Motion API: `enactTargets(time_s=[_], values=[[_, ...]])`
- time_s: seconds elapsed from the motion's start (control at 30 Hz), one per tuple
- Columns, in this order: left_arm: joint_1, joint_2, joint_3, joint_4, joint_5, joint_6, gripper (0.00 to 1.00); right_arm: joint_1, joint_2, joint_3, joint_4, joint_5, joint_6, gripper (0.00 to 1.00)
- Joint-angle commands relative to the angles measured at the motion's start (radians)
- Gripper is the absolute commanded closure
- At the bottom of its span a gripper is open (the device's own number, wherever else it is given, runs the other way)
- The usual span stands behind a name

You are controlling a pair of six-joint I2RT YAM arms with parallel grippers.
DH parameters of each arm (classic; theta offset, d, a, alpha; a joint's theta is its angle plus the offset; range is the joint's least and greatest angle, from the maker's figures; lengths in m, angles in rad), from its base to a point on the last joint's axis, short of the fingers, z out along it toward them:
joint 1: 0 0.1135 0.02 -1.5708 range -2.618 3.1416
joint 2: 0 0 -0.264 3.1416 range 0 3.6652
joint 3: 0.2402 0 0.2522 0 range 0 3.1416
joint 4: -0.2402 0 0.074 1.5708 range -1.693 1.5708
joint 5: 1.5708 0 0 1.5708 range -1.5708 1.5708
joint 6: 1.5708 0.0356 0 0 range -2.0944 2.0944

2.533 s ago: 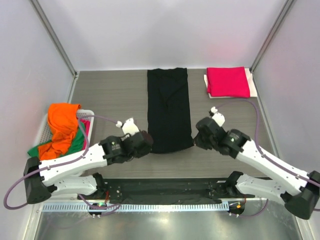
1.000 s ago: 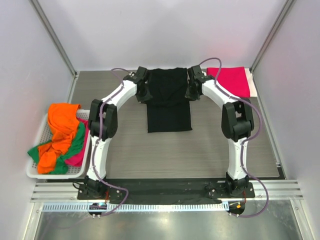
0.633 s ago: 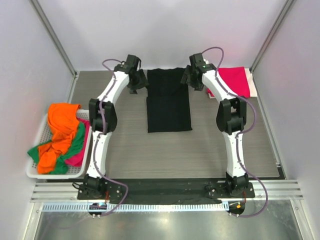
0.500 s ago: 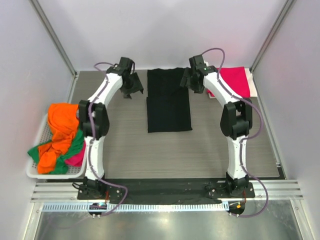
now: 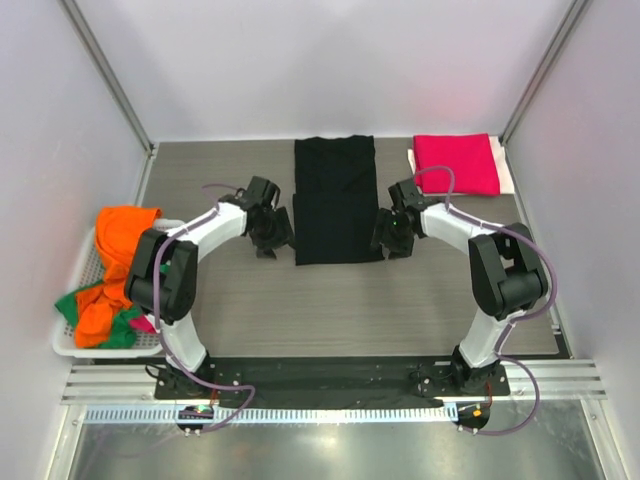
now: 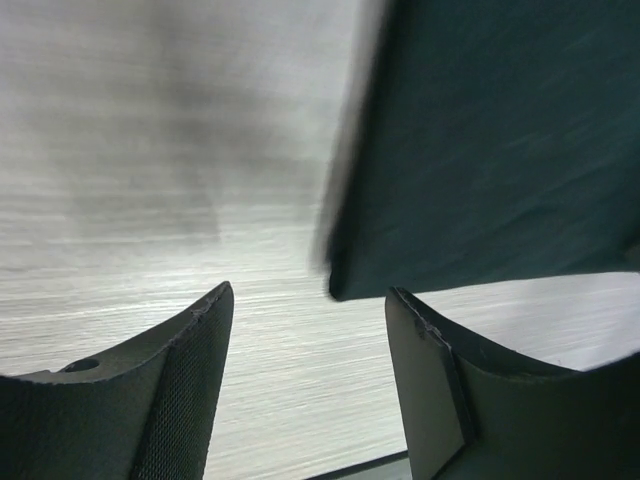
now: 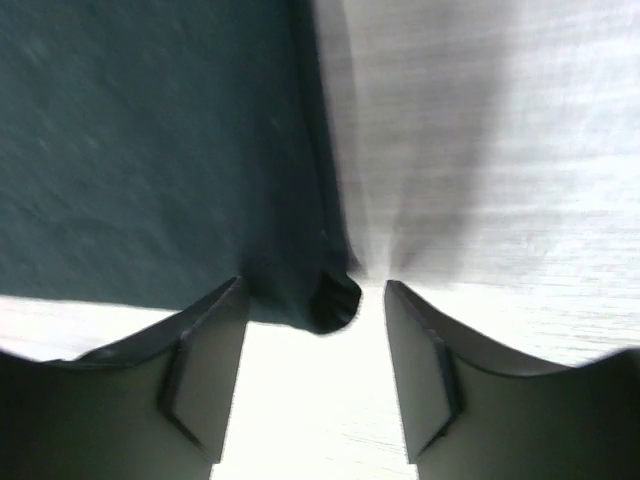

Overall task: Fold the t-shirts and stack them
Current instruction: Fold the tshirt

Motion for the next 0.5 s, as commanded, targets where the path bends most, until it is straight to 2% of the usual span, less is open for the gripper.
enactTargets(time_s=[0.0, 0.1, 0.2, 0.23, 0.43, 0.47], values=[[-0.013, -0.051, -0.061, 0.150, 0.050, -0.032, 0.37, 0.000, -0.091, -0.073, 0.142, -0.074, 0.018, 0.40], [-0.028, -0.060, -0.110, 0.182, 0.049, -0.050, 0.38, -0.005, -0.085, -0.108, 0.183, -0.091, 0.020, 0.43], [-0.038, -0.062, -0.141, 0.204, 0.050, -0.069, 0.41, -0.014, -0.068, -0.145, 0.200, -0.091, 0.020, 0.58], [-0.039, -0.064, -0.149, 0.213, 0.049, -0.075, 0.41, -0.017, -0.065, -0.153, 0.204, -0.091, 0.017, 0.67], [-0.067, -0.048, -0.195, 0.275, 0.037, -0.111, 0.44, -0.037, -0.070, -0.184, 0.217, -0.096, 0.004, 0.75], [-0.071, -0.048, -0.195, 0.281, 0.025, -0.116, 0.45, -0.040, -0.076, -0.185, 0.217, -0.099, 0.001, 0.79]])
